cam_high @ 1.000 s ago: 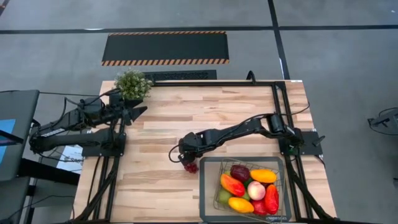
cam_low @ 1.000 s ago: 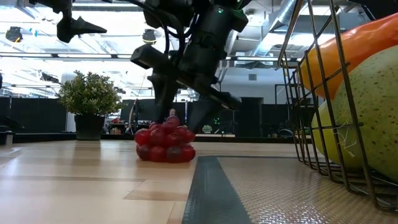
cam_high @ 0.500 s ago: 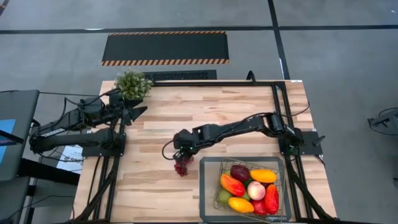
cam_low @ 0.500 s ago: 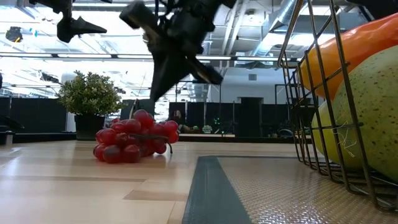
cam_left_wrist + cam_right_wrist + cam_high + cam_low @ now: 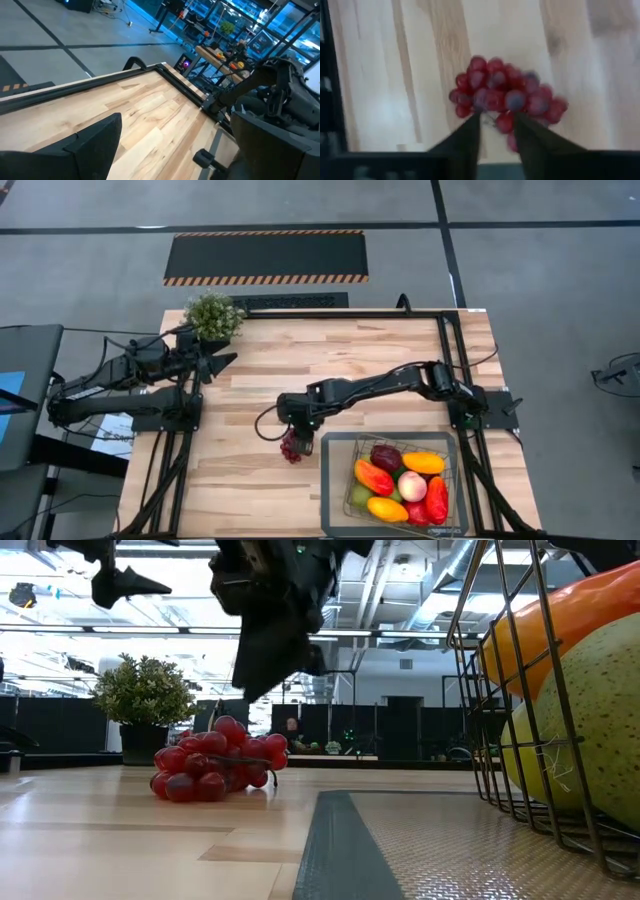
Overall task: Build produce basket
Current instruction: Put the purple grapes into the wire basket
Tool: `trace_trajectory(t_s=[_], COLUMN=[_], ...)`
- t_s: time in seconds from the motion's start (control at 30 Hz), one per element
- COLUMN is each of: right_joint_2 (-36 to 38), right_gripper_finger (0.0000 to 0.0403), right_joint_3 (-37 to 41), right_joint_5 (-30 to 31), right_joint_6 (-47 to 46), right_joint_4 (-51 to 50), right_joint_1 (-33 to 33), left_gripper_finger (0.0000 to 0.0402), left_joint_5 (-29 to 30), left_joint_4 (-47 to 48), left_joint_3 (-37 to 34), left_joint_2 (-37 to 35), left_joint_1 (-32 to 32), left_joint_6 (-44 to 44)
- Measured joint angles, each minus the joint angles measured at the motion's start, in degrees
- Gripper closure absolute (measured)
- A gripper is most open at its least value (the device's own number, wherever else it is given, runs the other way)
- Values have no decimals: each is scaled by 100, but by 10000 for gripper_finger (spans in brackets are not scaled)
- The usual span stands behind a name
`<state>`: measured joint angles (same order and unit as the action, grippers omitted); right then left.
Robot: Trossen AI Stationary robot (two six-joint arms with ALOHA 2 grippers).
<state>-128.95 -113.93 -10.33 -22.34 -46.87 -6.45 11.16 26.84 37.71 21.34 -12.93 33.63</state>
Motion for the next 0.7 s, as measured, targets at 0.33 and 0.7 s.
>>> trace_trajectory(t_s=[0.33, 0.7], right_joint_2=[-43, -677], right_gripper_finger=[64, 60], right_joint_3=[-20, 0], right_joint_5=[305, 205], right_joint_6=[1875, 1843], right_joint_4=[717, 523], right_joint_1=[13, -2], left_gripper_finger=[42, 42], left_joint_5=[-2, 0], left_joint_4=[395, 417], left_joint_3=[2, 3], left_joint_2=[2, 2], left_joint_1=[1, 1], left_joint_6=[105, 269])
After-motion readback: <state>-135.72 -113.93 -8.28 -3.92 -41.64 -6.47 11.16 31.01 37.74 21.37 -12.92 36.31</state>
